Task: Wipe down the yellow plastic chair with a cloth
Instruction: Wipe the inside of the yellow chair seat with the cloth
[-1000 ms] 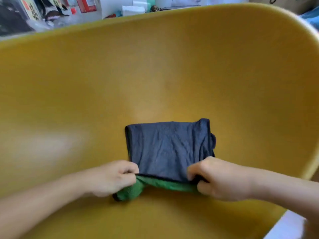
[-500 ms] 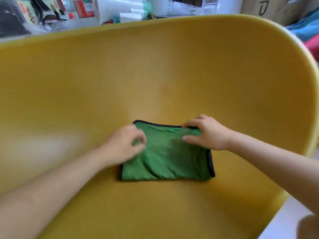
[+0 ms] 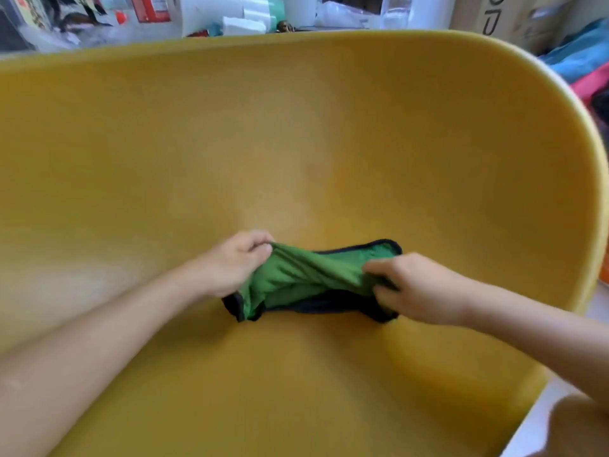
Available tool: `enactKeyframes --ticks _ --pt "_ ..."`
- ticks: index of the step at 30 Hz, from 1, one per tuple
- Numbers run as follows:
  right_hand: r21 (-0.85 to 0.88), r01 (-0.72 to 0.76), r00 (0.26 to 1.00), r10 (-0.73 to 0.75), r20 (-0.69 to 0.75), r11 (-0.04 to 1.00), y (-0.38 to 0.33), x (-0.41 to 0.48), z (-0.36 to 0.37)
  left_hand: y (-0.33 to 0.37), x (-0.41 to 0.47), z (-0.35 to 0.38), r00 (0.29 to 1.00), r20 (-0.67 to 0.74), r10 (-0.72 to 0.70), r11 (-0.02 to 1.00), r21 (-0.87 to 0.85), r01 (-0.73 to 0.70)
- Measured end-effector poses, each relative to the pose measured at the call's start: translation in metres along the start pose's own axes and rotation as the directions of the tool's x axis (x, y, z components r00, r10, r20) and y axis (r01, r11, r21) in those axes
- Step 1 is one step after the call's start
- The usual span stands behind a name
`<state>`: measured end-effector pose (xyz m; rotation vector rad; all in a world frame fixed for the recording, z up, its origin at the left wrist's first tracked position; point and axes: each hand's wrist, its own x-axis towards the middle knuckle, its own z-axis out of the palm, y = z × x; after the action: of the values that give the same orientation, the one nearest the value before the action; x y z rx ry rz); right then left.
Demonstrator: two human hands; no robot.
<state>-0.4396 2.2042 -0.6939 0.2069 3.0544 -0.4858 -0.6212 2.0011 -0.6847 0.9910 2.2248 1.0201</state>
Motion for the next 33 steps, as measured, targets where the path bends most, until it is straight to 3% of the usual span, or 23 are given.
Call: enactKeyframes --ticks 1,3,5,7,9,11,12,13,14,16,17,20,22,23,25,26,29,33 --pt "0.224 -0.096 0.995 0.097 0.003 0.97 0.001 0.002 -0.015 0.007 0.002 -0.009 0.998 0.042 -0.036 0.985 -0.167 0.042" --pt "0.611 -0.224 0.968 0.246 0.048 0.76 0.002 -0.005 -0.047 0.019 0.008 -0.028 0.962 0.271 -0.035 0.927 -0.351 0.133" --pt "0.811 -0.222 0.952 0.3 0.06 0.541 0.001 -0.023 -0.072 0.028 0.016 -0.044 0.852 0.522 0.02 0.924 -0.336 0.184" --pt "0.904 -0.169 0.947 0.319 0.038 0.394 -0.004 -0.044 -0.089 0.042 0.029 -0.05 0.767 0.637 0.076 0.939 -0.305 0.16" --pt "0.93 -0.145 0.935 0.353 0.017 0.339 -0.005 -0.069 -0.098 0.059 0.045 -0.038 0.833 0.545 0.095 0.972 -0.23 0.04" --pt "0.929 -0.204 0.91 0.409 0.063 0.309 -0.003 -0.091 -0.099 0.076 0.059 -0.011 0.934 0.316 0.167 0.986 -0.081 -0.149" --pt "0.924 -0.257 0.89 0.442 0.111 0.284 -0.001 -0.098 -0.096 0.081 0.061 0.007 0.952 0.18 0.247 0.965 0.047 -0.259" --pt "0.913 -0.306 0.866 0.478 0.148 0.272 0.003 -0.105 -0.092 0.084 0.061 0.026 0.923 0.033 0.383 0.896 0.23 -0.38" --pt "0.892 -0.349 0.841 0.516 0.163 0.287 0.008 -0.11 -0.087 0.085 0.059 0.046 0.854 -0.048 0.518 0.792 0.403 -0.458" --pt "0.791 -0.443 0.798 0.589 0.133 0.422 0.024 -0.117 -0.077 0.087 0.042 0.09 0.762 -0.076 0.643 0.686 0.499 -0.529" --pt "0.707 -0.498 0.784 0.609 0.12 0.501 0.032 -0.12 -0.074 0.089 0.033 0.111 0.767 -0.049 0.639 0.7 0.451 -0.554" --pt "0.474 -0.573 0.791 0.602 0.107 0.669 0.048 -0.127 -0.073 0.099 0.015 0.175 0.881 0.124 0.457 0.844 0.252 -0.473" --pt "0.36 -0.521 0.784 0.6 -0.156 0.774 0.061 -0.131 -0.075 0.104 0.011 0.214 0.909 0.218 0.356 0.864 0.294 -0.409" --pt "0.298 -0.511 0.724 0.59 -0.356 0.806 0.075 -0.132 -0.076 0.107 0.01 0.228 0.915 0.236 0.327 0.85 0.351 -0.394" --pt "0.236 -0.564 0.565 0.578 -0.589 0.792 0.108 -0.131 -0.082 0.111 0.006 0.245 0.918 0.281 0.279 0.818 0.432 -0.381" --pt "0.286 -0.581 0.537 0.622 -0.57 0.762 0.123 -0.127 -0.083 0.114 0.004 0.25 0.914 0.309 0.262 0.809 0.447 -0.382" --pt "0.476 -0.51 0.582 0.695 -0.423 0.717 0.148 -0.107 -0.077 0.128 0.002 0.259 0.919 0.327 0.221 0.809 0.465 -0.36" --pt "0.405 -0.487 0.527 0.63 -0.571 0.774 0.156 -0.096 -0.071 0.155 0.005 0.278 0.946 0.217 0.239 0.84 0.443 -0.313"
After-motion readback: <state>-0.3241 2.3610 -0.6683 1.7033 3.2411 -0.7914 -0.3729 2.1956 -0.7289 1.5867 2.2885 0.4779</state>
